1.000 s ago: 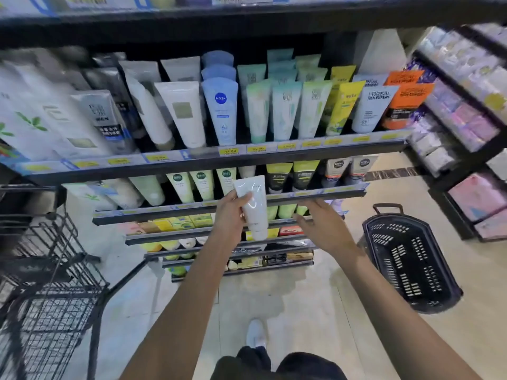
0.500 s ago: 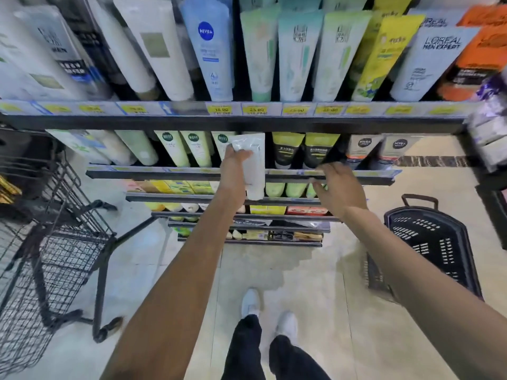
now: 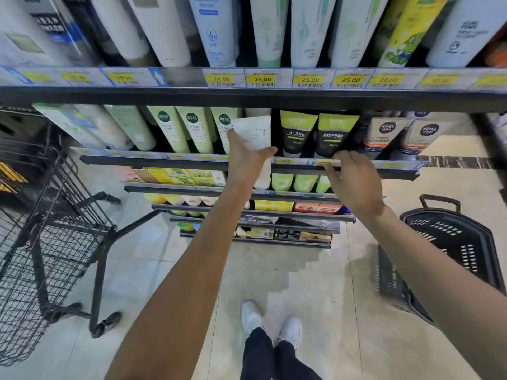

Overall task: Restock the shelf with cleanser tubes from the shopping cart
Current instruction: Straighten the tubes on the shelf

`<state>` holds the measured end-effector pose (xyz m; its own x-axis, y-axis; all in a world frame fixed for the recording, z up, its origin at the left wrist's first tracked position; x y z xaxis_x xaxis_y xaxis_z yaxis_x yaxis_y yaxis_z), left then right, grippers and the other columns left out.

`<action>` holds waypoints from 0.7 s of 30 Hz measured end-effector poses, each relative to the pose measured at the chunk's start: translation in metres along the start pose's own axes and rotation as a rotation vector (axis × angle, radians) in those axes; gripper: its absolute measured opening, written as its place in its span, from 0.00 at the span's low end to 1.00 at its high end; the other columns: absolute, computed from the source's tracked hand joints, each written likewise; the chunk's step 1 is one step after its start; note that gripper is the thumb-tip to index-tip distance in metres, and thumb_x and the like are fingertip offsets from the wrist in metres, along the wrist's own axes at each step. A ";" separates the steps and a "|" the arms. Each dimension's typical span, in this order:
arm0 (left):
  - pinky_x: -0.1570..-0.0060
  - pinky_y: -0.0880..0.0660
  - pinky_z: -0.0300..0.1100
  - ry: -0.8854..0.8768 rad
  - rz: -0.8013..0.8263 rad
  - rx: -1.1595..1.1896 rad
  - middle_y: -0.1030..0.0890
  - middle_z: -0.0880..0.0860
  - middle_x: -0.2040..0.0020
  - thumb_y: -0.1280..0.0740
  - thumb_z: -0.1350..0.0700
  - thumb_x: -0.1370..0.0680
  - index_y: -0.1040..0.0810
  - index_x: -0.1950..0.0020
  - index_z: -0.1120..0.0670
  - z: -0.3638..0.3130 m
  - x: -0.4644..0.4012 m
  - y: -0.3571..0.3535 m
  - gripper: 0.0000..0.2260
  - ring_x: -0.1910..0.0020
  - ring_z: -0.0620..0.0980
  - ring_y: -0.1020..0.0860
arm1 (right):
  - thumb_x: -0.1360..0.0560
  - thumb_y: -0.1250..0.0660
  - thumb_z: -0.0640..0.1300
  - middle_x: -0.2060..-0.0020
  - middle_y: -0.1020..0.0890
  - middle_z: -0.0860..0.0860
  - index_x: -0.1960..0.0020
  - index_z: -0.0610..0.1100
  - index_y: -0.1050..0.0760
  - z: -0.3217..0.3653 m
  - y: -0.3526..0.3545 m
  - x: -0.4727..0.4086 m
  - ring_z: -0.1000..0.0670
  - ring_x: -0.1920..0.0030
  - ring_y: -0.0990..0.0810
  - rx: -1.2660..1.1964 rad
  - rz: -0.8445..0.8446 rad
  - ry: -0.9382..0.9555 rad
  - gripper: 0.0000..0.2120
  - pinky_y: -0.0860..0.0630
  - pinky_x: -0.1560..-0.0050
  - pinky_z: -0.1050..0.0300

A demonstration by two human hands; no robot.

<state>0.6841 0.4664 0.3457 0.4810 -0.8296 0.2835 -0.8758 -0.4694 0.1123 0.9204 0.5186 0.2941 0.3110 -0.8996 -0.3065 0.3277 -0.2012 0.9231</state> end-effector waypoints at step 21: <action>0.56 0.28 0.23 -0.373 -0.157 -0.050 0.24 0.48 0.47 0.23 0.63 0.28 0.34 0.36 0.58 -0.010 -0.033 -0.036 0.27 0.51 0.38 0.23 | 0.16 0.37 0.52 0.54 0.18 0.40 0.42 0.36 0.21 -0.010 -0.026 0.004 0.37 0.50 0.21 0.060 -0.098 0.021 0.18 0.25 0.42 0.42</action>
<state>0.6993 0.5141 0.3418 0.5823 -0.8062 -0.1044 -0.7871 -0.5912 0.1759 0.9221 0.5244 0.2667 0.2993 -0.8663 -0.4000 0.3033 -0.3112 0.9007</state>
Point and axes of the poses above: each hand's wrist, its own x-axis away from the middle knuckle, its own y-axis out of the back of the hand, z = x × y, the point moved 1 cm from there along -x, towards the middle knuckle
